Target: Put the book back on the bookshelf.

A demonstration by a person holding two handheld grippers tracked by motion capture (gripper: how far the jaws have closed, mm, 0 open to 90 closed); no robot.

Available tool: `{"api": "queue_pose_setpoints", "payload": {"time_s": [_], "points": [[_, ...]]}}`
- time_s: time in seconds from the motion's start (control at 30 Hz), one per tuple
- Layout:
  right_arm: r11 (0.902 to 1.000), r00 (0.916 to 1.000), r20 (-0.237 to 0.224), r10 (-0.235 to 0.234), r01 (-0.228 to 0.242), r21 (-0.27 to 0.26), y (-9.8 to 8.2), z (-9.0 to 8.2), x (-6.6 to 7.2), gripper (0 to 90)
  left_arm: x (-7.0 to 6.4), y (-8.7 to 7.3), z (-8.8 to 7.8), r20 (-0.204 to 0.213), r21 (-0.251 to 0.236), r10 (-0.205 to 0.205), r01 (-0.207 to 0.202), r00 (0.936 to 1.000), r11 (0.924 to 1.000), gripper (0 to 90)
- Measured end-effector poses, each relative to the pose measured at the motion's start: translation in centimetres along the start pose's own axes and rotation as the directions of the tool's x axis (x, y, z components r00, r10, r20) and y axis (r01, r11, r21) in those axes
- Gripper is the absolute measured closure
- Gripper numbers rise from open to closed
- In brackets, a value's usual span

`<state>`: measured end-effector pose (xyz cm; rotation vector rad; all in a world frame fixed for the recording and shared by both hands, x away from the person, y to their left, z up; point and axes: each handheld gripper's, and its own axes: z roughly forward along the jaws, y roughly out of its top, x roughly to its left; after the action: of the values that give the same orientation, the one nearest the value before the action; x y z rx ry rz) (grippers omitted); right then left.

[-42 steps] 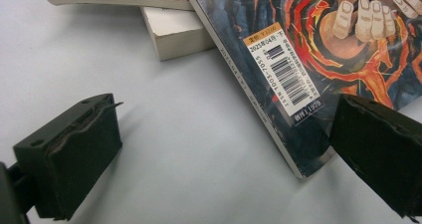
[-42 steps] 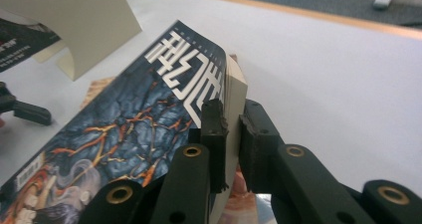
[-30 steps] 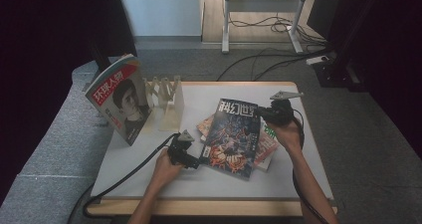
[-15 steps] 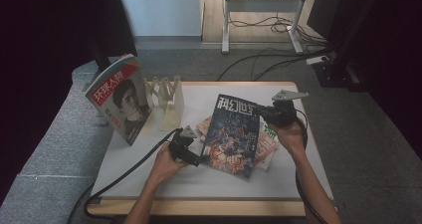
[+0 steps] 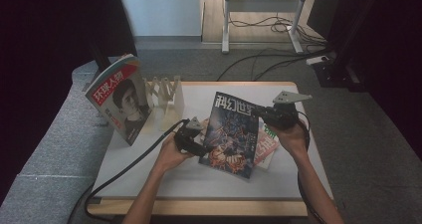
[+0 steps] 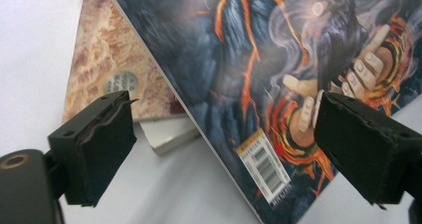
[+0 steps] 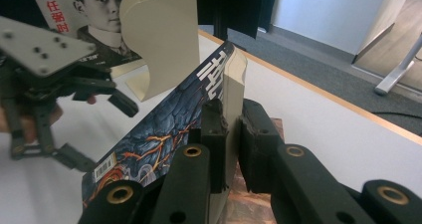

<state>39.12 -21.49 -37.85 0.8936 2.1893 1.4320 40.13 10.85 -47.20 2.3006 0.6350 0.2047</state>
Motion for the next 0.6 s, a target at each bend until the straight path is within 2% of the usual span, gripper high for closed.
{"api": "queue_pose_setpoints", "payload": {"time_s": [0.07,0.13,0.2,0.5,0.6], "points": [[0.9999,0.9999,-0.004,-0.010,0.010,-0.004,0.1,-0.2,0.2,80.8,0.3,0.2,0.1,0.002,-0.014,-0.006,0.006,1.0000,0.9999,11.2],[0.9998,0.9998,-0.011,-0.017,0.017,-0.013,0.2,-0.4,0.5,80.8,0.7,0.3,0.0,0.019,-0.036,-0.022,0.023,0.9996,0.9991,13.3],[0.9994,0.9995,-0.017,-0.026,0.025,-0.024,0.2,-0.6,0.7,80.8,0.9,0.3,-0.2,0.036,-0.045,-0.022,0.023,0.9991,0.9987,14.3],[0.9973,0.9974,-0.047,-0.054,0.052,-0.053,0.7,-1.1,1.4,80.7,1.2,0.0,0.9,0.096,-0.031,-0.019,0.022,0.9952,0.9993,18.7],[0.9961,0.9963,-0.056,-0.064,0.061,-0.063,0.8,-1.2,1.7,80.7,1.3,-0.1,1.0,0.112,-0.036,-0.022,0.026,0.9935,0.9990,23.1]]}}
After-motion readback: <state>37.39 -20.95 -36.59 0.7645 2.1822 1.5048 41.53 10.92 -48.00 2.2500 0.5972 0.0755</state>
